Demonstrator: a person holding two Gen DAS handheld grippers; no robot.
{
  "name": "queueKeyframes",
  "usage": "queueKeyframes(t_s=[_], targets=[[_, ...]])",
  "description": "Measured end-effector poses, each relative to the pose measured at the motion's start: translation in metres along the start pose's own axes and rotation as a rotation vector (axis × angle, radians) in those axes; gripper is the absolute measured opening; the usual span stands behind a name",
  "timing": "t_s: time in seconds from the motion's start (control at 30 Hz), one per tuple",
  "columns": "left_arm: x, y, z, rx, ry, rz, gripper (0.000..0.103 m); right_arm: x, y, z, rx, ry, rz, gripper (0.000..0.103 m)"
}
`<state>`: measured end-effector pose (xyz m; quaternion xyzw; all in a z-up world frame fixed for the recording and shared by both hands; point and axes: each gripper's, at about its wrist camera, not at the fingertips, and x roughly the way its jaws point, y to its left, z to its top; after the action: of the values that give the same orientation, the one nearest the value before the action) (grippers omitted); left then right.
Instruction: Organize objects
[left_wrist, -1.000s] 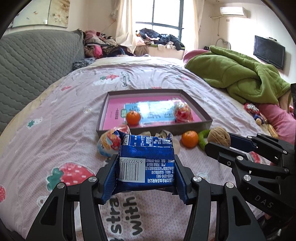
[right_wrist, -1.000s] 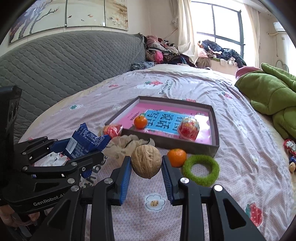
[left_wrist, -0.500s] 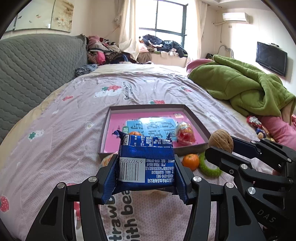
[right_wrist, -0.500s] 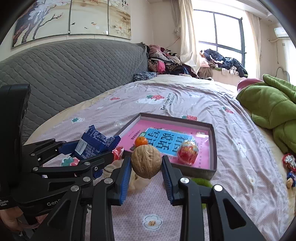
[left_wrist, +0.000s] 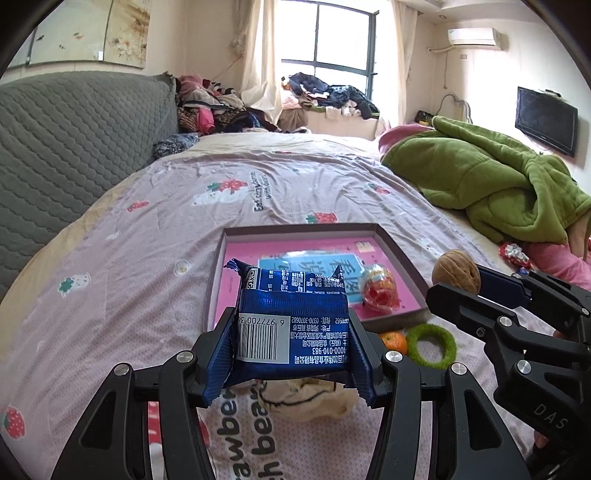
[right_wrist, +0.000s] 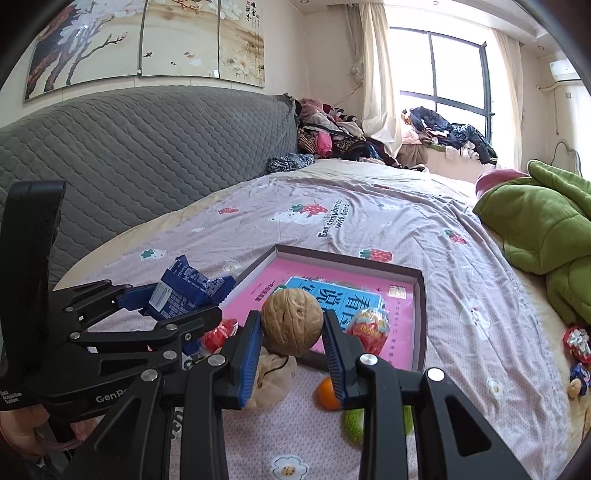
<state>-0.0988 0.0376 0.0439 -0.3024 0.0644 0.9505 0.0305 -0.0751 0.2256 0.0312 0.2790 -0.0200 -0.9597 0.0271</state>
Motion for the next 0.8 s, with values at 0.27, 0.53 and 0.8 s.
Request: queueKeyframes(t_s=[0.27, 0.53, 0.8], targets=[[0.007, 0.002, 0.020, 0.008, -0.016, 0.017, 0.057, 0.003, -0.008, 0.017, -0.020, -0.024, -0.009, 0.033], [0.022, 0.005, 0.034, 0.023, -0.010, 0.032, 0.057, 0.013, -0.015, 0.027, -0.028, -0.040, -0.014, 0.033], [0.035, 0.008, 0.047, 0.024, -0.010, 0.040, 0.057, 0.024, -0.029, 0.033, -0.003, -0.046, -0.029, 0.033]])
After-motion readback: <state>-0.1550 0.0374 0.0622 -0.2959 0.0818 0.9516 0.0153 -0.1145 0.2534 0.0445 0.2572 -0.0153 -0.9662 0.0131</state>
